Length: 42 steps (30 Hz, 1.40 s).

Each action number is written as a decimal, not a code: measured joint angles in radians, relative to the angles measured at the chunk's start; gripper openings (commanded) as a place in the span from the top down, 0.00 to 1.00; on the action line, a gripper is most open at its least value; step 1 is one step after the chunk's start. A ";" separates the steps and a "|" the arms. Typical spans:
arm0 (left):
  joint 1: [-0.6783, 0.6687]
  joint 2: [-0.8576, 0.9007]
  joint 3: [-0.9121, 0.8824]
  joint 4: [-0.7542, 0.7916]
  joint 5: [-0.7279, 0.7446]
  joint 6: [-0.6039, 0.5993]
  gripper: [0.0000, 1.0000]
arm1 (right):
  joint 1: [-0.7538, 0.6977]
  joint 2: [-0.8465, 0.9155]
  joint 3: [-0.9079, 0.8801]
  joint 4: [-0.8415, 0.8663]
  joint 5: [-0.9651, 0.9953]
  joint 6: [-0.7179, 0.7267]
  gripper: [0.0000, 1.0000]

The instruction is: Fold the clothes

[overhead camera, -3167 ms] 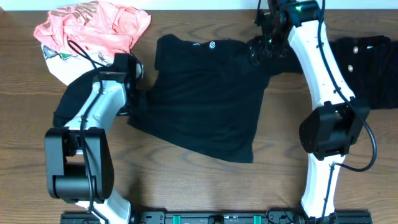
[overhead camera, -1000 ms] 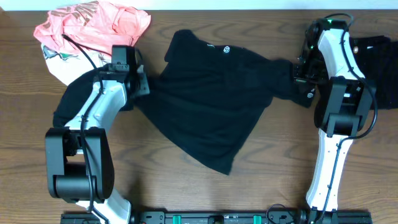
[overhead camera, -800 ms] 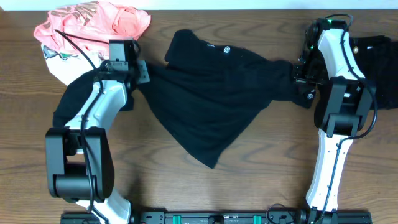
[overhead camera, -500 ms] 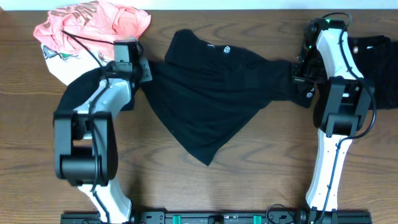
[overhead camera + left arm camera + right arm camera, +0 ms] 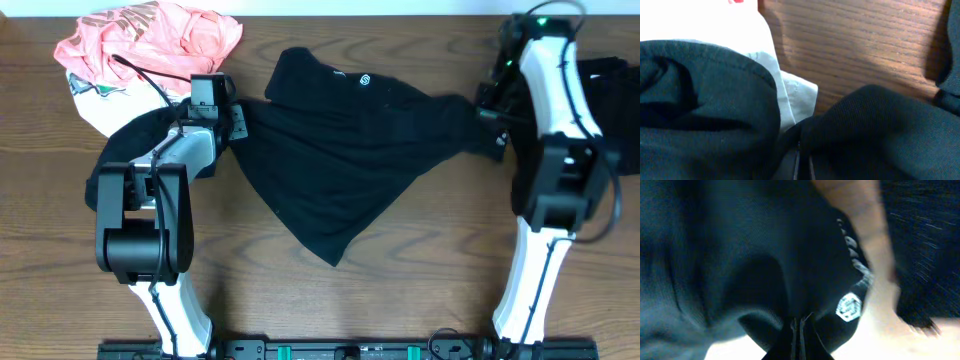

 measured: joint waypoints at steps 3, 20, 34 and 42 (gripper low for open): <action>0.000 0.000 0.000 -0.004 0.000 0.000 0.94 | 0.002 -0.106 0.000 -0.039 0.003 0.003 0.99; -0.005 0.000 0.000 -0.002 0.000 0.001 0.94 | 0.060 -0.365 -0.365 -0.077 0.113 0.037 0.99; -0.037 0.000 0.000 0.047 0.000 0.003 0.94 | 0.060 -0.837 -0.806 0.089 0.116 0.099 0.99; -0.090 0.000 0.000 -0.054 0.000 0.003 0.94 | 0.060 -0.875 -0.893 0.095 0.116 0.103 0.99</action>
